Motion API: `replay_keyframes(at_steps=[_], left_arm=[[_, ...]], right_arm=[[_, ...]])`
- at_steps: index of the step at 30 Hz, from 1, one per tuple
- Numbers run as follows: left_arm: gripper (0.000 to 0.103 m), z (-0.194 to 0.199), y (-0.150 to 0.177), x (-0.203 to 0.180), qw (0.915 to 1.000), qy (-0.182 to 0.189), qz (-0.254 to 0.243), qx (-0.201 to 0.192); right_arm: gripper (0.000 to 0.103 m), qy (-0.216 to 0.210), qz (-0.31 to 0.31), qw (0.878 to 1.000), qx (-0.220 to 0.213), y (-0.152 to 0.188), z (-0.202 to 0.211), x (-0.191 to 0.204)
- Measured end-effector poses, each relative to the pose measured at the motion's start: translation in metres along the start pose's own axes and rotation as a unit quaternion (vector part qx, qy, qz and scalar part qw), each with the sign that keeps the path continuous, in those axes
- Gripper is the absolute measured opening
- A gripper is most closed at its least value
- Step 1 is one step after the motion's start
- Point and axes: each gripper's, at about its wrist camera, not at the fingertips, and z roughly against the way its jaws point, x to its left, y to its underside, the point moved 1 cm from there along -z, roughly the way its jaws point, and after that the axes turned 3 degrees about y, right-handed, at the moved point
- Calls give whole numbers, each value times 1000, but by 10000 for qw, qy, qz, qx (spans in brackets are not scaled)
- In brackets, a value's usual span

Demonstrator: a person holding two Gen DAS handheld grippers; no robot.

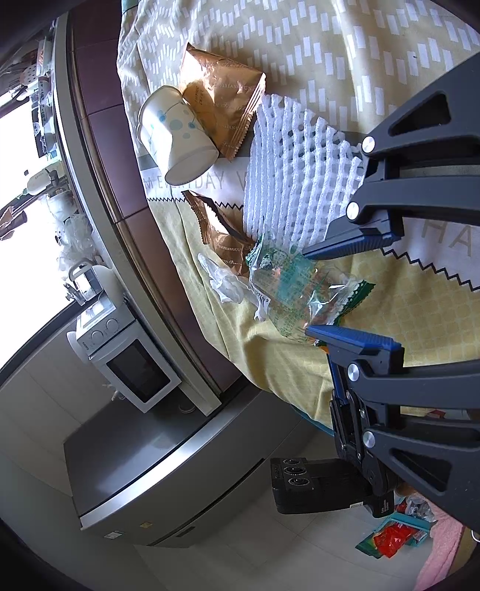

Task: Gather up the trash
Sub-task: 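Carry the orange peel and plastic bag in both tools over the blue bin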

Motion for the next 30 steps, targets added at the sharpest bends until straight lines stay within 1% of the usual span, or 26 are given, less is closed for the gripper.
replay_keyframes(at_steps=[4, 10, 18, 23, 30], left_arm=[[14, 9, 4, 6, 9999, -66, 100, -90], [14, 38, 10, 17, 9990, -87, 230, -366], [14, 85, 19, 44, 9955, -308, 504, -741], [14, 114, 29, 67, 9908, -515, 757, -994], [14, 155, 50, 106, 9795, -841, 1258, -1331]], right_arm=[[34, -19, 26, 10000, -19, -2, -1, 3], [34, -122, 162, 9998, 21, -6, -6, 14], [34, -413, 482, 9978, 190, -11, -26, 48], [34, -642, 780, 9941, 384, -12, -45, 76], [34, -971, 1239, 9853, 659, -12, -73, 124]])
